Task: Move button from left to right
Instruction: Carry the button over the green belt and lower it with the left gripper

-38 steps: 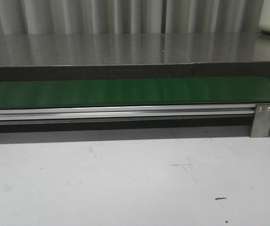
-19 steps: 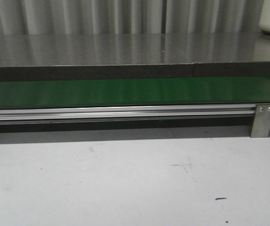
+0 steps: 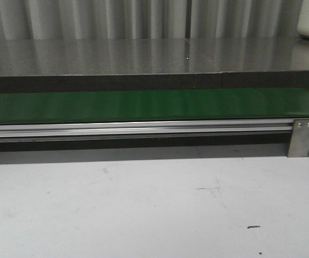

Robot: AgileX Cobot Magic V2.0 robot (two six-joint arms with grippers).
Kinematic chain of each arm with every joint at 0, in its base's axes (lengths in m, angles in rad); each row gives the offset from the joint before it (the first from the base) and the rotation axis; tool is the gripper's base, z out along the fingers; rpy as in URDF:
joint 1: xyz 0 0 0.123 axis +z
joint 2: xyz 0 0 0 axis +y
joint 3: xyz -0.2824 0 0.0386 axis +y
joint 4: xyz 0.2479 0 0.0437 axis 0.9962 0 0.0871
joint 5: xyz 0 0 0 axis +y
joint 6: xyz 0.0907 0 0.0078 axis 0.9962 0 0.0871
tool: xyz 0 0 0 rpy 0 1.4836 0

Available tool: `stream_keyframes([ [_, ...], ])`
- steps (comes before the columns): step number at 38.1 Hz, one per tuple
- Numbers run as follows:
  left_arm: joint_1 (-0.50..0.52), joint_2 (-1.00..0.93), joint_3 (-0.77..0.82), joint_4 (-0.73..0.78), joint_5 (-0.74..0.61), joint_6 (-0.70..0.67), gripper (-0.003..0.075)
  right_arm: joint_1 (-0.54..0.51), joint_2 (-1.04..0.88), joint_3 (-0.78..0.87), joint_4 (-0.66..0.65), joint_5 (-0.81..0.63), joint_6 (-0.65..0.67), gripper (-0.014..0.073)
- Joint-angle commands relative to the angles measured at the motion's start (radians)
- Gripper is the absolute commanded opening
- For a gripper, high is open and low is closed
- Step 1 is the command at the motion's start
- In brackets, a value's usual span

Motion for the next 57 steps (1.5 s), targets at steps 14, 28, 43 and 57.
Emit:
stream_keyframes([
  [14,-0.216,-0.205,-0.029,-0.028,0.150,-0.063,-0.0020,0.003,0.012,-0.038,-0.010,-0.076,-0.010,0.0644],
  [28,-0.323,-0.095,-0.007,0.101,0.156,-0.144,-0.0020,0.003,0.012,-0.038,-0.010,-0.076,-0.010,0.0644],
  [43,-0.330,-0.047,-0.003,0.101,0.178,-0.163,0.0376,0.003,0.012,-0.038,-0.010,-0.076,-0.010,0.0644],
  [57,-0.373,-0.159,-0.005,0.092,0.156,-0.152,0.0587,0.003,0.012,-0.038,-0.010,-0.076,-0.010,0.0644],
])
